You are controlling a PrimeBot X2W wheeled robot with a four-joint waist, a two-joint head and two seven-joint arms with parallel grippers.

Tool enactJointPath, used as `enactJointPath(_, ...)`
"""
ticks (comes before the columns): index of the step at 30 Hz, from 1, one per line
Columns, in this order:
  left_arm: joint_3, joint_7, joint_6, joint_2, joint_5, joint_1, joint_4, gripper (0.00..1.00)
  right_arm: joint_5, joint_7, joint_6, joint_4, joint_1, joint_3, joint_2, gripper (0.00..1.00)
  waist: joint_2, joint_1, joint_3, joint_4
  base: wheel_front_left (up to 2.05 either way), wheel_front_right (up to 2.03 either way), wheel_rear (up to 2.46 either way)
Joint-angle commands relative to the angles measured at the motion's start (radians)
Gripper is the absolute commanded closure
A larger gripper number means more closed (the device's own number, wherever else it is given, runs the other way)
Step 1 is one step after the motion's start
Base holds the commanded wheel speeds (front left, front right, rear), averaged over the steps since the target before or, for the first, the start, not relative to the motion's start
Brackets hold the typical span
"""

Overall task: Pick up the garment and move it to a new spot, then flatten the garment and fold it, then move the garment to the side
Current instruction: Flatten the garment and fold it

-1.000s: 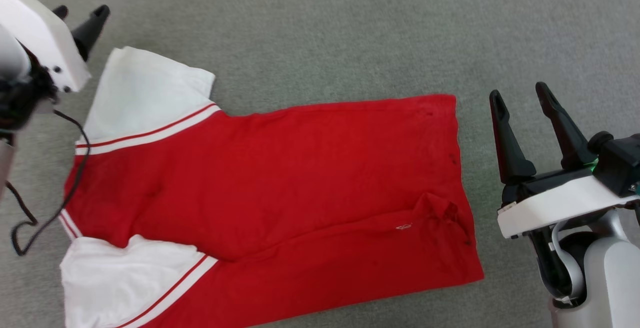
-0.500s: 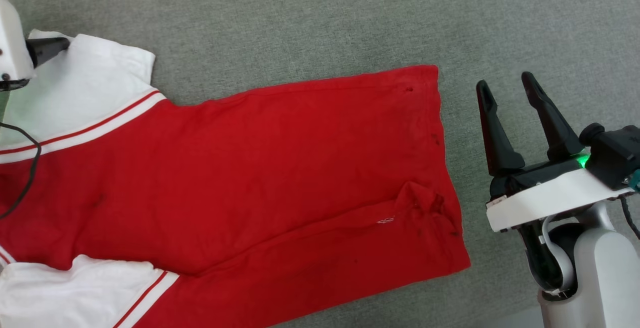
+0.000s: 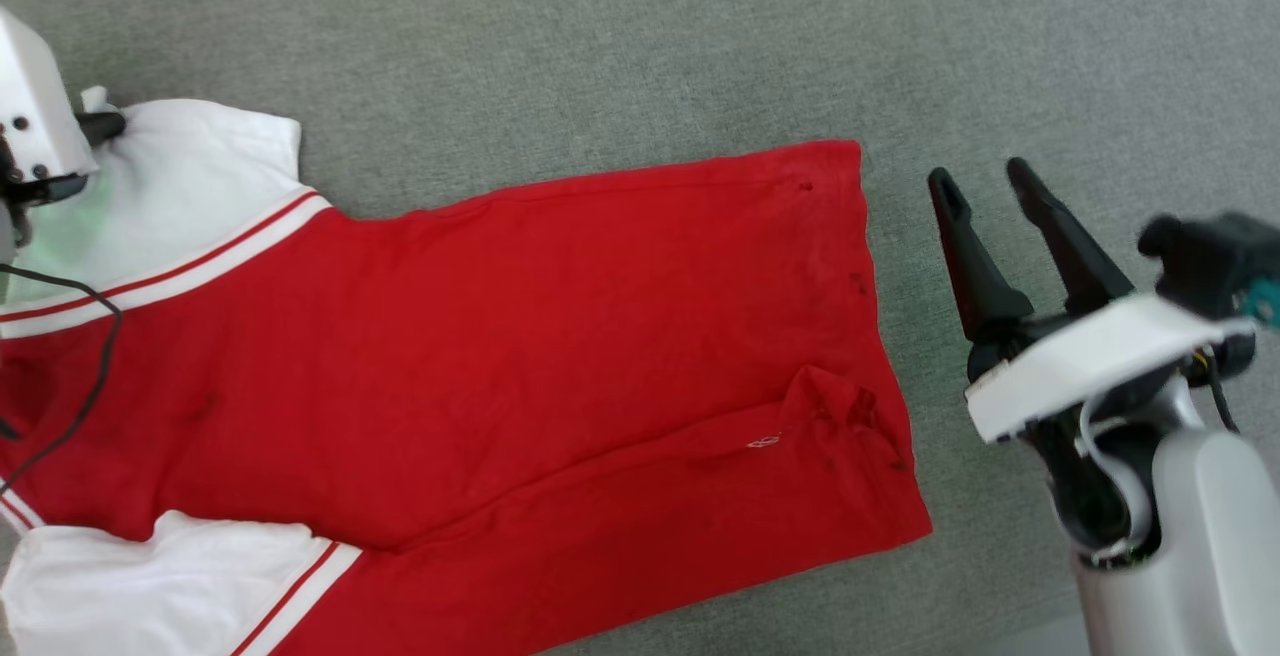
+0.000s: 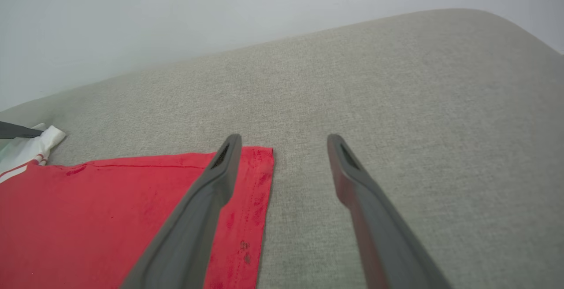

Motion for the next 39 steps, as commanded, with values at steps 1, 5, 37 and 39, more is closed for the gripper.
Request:
enactJointPath(1,-0.034,0.018,-0.003,-0.043,0.002,0.072,0.021,1.00,0.014,0.018,0.000,0.010,-0.022,-0.002,-0.005,0.00,0.0000,0.0000,-0.011,0.008,0.00,0.00,0.00)
enactJointPath(5,-0.023,-0.018,-0.005,-0.047,0.012,0.031,0.009,1.00,0.092,0.228,0.000,0.109,-0.120,-0.008,-0.055,0.00,0.0000,0.0000,-0.032,0.036,0.00,0.00,0.00)
enactJointPath(37,-0.021,-0.207,-0.084,-0.118,0.034,-0.008,-0.052,1.00,0.075,0.735,0.000,0.436,-0.421,0.036,-0.130,1.00,0.0000,0.0000,-0.106,0.208,0.00,0.00,0.00)
enactJointPath(39,-0.012,-0.242,-0.089,-0.123,0.023,0.025,-0.050,1.00,0.079,0.715,0.000,0.427,-0.404,0.034,-0.136,1.00,0.0000,0.0000,-0.146,0.216,0.00,0.00,0.00)
